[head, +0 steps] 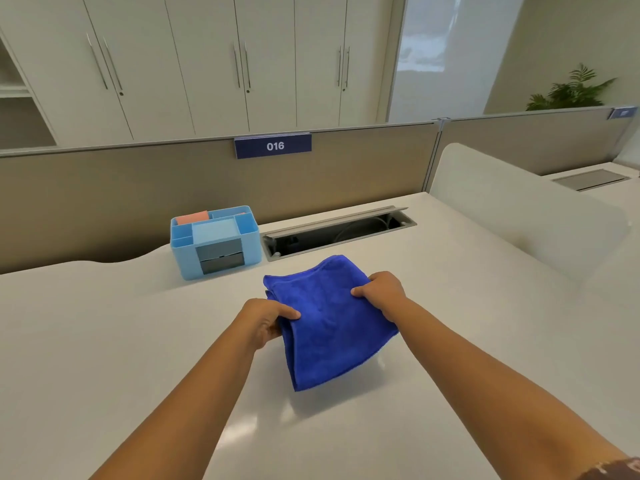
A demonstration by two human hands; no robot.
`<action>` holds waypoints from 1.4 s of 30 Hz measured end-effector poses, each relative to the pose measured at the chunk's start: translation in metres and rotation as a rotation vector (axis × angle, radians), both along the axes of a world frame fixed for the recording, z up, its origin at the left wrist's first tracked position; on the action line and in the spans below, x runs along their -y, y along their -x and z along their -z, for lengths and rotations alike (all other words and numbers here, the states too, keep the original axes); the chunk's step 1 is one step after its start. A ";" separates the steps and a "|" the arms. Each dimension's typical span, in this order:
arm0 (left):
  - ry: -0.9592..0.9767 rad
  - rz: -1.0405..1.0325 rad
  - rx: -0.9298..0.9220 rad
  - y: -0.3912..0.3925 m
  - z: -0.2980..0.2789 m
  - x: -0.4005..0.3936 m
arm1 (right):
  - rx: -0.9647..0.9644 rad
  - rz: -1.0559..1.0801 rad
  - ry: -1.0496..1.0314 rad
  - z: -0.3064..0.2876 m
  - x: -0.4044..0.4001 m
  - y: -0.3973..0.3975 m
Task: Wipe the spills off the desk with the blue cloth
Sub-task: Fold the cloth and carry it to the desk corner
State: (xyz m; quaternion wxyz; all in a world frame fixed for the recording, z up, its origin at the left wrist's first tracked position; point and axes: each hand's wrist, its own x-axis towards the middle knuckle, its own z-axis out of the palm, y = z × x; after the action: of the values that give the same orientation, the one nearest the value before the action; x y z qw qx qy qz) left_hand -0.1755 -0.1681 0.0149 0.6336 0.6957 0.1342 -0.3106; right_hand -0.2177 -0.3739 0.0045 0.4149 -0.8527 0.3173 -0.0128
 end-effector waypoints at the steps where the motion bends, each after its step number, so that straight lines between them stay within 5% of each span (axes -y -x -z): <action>1: 0.001 0.016 0.005 -0.003 0.000 0.013 | -0.003 0.005 -0.002 -0.001 0.015 -0.003; 22: -0.161 -0.020 0.271 -0.099 0.025 0.441 | -0.103 0.063 0.116 -0.006 0.442 -0.109; 42: -0.710 0.159 0.630 -0.181 0.072 0.537 | -0.131 -0.013 0.681 0.054 0.505 -0.190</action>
State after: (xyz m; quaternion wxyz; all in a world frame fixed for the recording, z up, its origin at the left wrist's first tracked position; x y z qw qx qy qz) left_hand 0.0052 -0.7055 -0.0572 0.3408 0.9375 -0.0203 -0.0672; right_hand -0.0281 -0.8790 -0.0492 0.0855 -0.9431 0.3155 -0.0604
